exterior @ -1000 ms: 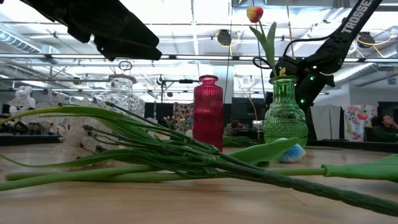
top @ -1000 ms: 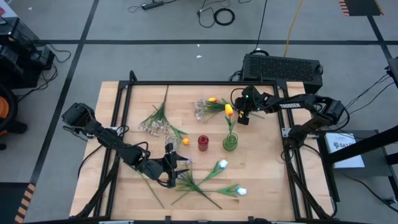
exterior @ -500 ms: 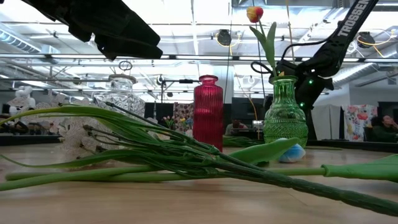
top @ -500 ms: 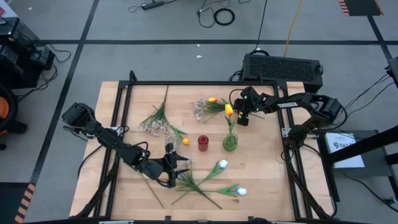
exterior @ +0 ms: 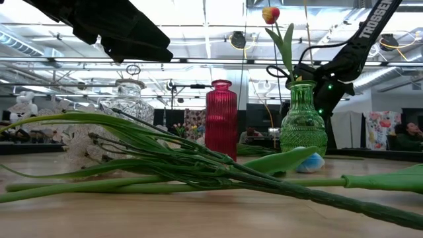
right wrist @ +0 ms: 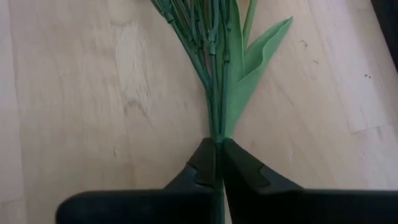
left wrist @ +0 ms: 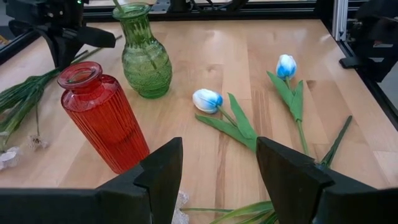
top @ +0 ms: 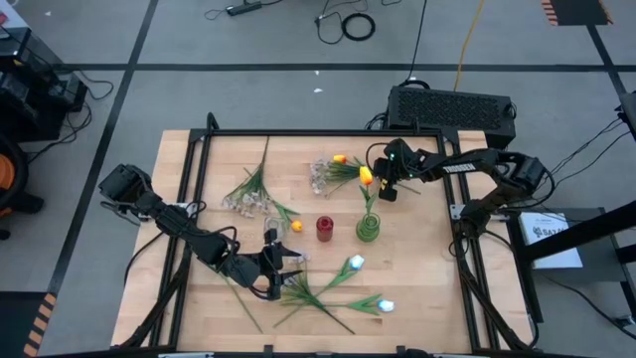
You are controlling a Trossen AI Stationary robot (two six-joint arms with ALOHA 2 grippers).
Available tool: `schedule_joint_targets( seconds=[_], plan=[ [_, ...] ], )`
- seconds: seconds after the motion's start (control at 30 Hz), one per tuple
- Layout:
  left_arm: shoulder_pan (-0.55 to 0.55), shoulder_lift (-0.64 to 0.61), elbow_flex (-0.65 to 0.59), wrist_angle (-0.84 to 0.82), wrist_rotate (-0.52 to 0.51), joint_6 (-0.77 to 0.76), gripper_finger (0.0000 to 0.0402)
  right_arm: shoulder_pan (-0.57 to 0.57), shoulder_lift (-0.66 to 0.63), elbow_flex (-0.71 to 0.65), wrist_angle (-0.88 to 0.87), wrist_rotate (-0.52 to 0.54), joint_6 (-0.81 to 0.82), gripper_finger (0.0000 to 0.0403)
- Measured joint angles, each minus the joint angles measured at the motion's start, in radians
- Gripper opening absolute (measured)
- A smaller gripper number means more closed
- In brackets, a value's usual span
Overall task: Sort flowers into vase by color
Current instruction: Put the top right white flowers into the red vase
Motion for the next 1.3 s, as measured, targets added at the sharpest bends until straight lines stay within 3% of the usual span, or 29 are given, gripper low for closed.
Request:
schedule_joint_targets(
  seconds=[0.6, 0.77, 1.07, 1.3],
  plan=[
    [-0.001, 0.0, 0.0, 0.001, 0.0, -0.02, 0.0212, 0.014, -0.275, -0.001, -0.198, -0.015, 0.194, 0.0001],
    [0.0, 0.0, 0.0, 0.031, -0.003, -0.008, 0.0212, 0.015, -0.451, -0.001, -0.171, -0.112, 0.308, 0.0],
    [0.0, -0.011, 0.026, 0.082, -0.029, 0.082, 0.0212, 0.014, -0.807, -0.001, -0.149, -0.048, 0.409, 0.0],
    [0.006, -0.023, 0.053, 0.086, -0.093, 0.116, 0.0212, 0.017, -0.926, 0.023, -0.074, -0.066, 0.476, 0.0]
  ],
)
